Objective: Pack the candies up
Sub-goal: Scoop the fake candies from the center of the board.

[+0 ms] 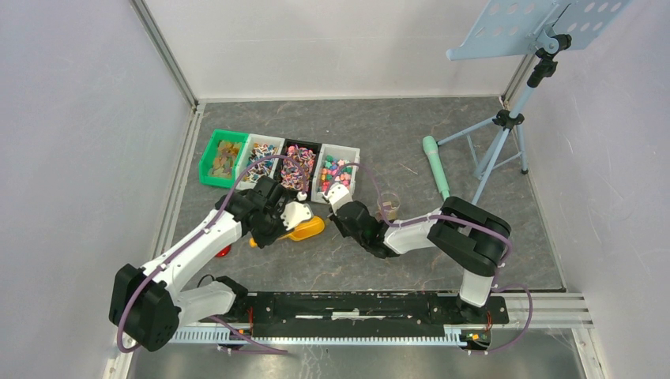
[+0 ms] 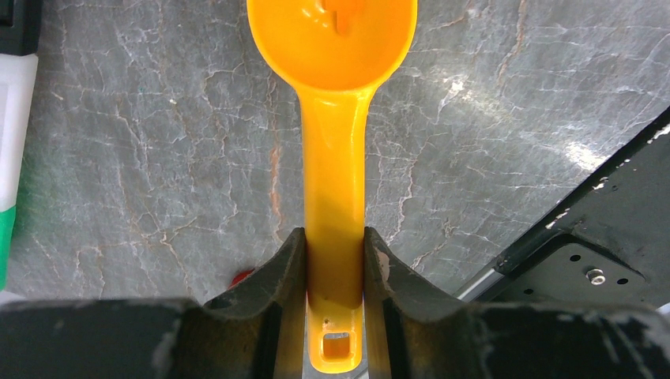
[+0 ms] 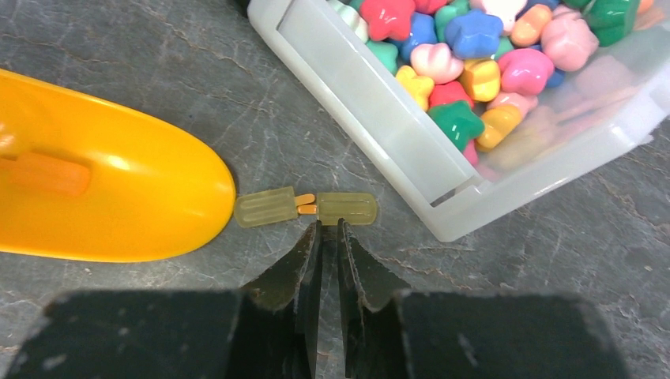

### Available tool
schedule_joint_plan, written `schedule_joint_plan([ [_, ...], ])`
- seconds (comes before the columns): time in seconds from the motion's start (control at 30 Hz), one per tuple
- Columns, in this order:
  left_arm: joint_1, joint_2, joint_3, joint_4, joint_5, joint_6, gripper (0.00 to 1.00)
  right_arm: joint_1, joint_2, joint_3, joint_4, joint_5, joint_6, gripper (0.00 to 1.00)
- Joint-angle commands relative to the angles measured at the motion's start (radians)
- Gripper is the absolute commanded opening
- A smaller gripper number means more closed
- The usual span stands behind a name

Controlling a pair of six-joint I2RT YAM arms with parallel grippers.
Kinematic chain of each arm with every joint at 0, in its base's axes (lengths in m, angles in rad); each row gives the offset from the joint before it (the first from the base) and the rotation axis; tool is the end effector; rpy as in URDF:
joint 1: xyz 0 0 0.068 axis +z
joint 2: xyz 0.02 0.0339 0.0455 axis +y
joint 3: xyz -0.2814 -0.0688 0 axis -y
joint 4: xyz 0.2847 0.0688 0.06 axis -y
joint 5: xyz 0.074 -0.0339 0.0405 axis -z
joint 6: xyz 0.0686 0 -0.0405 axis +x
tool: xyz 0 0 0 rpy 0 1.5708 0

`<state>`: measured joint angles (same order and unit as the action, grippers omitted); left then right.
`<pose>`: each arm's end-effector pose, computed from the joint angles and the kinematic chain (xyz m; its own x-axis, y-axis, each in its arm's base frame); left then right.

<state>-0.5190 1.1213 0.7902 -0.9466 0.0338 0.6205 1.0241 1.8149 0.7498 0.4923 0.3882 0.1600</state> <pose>0.1965 -0.1149 0.1947 -0.3832 0.8881 -0.2539 0.8936 0.4260 0.1417 0.2270 0.3230 0.0920 -0.3778 -0.3371 -0.8623 -0.5724 0.8171 -0.0686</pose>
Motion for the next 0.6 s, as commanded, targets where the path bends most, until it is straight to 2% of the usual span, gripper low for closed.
schedule_joint_plan([
  [0.0,0.014,0.019,0.046,0.005,-0.031,0.005,0.02,-0.026,-0.019,0.019,-0.037,0.075,-0.002,0.18],
  [0.57,0.014,0.066,0.053,0.038,0.018,0.017,0.02,-0.059,0.072,0.056,0.030,-0.032,-0.058,0.17],
])
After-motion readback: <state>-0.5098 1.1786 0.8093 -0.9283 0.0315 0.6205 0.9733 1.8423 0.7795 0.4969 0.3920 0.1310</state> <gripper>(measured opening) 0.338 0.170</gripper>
